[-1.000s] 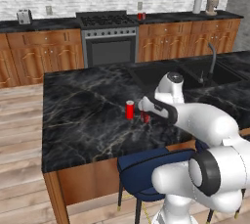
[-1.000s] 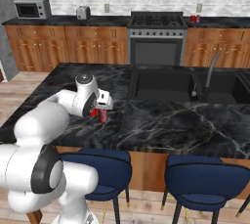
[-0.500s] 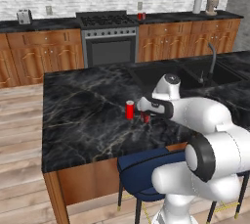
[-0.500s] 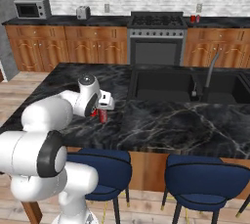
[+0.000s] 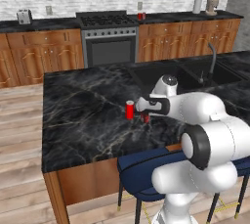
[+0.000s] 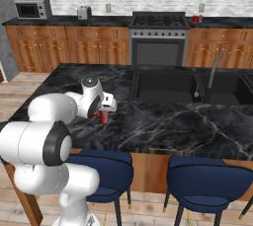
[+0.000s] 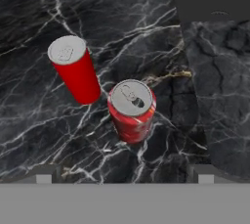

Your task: Four empty soda cans are scattered around the kitchen. Gather all the cans and cluster them next to the stove for recycling.

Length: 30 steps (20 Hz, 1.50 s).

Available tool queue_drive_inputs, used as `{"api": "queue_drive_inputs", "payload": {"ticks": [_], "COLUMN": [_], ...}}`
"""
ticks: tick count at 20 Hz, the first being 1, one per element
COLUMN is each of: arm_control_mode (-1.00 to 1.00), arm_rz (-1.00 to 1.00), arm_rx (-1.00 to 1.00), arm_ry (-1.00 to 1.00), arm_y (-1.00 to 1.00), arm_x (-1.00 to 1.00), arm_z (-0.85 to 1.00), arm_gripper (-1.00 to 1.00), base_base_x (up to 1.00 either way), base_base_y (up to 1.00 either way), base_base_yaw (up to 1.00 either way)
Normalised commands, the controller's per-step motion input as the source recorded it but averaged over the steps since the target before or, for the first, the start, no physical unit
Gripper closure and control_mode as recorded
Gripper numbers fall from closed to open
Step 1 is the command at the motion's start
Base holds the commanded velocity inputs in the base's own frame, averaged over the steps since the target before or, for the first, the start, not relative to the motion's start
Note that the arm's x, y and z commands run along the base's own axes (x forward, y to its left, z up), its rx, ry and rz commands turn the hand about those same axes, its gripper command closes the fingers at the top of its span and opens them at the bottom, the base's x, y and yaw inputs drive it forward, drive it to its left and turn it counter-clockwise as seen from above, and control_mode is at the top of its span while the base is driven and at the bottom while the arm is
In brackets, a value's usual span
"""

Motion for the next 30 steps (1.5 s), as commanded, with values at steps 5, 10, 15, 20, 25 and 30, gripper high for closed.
{"api": "queue_drive_inputs", "payload": {"ticks": [5,10,15,20,25,30], "arm_control_mode": [-1.00,-1.00,-1.00,-1.00,-1.00,-1.00], "arm_rz": [0.00,0.00,0.00,0.00,0.00,0.00], "arm_rx": [0.00,0.00,0.00,0.00,0.00,0.00], "arm_ry": [0.00,0.00,0.00,0.00,0.00,0.00], "arm_y": [0.00,0.00,0.00,0.00,0.00,0.00], "arm_x": [0.10,0.12,0.16,0.17,0.21,0.16], "arm_z": [-0.13,-0.10,-0.07,-0.09,-0.12,-0.12], "arm_gripper": [-1.00,-1.00,-1.00,-1.00,-1.00,-1.00], "base_base_x": [0.00,0.00,0.00,0.00,0.00,0.00], "base_base_y": [0.00,0.00,0.00,0.00,0.00,0.00], "base_base_yaw": [0.00,0.00,0.00,0.00,0.00,0.00]}}
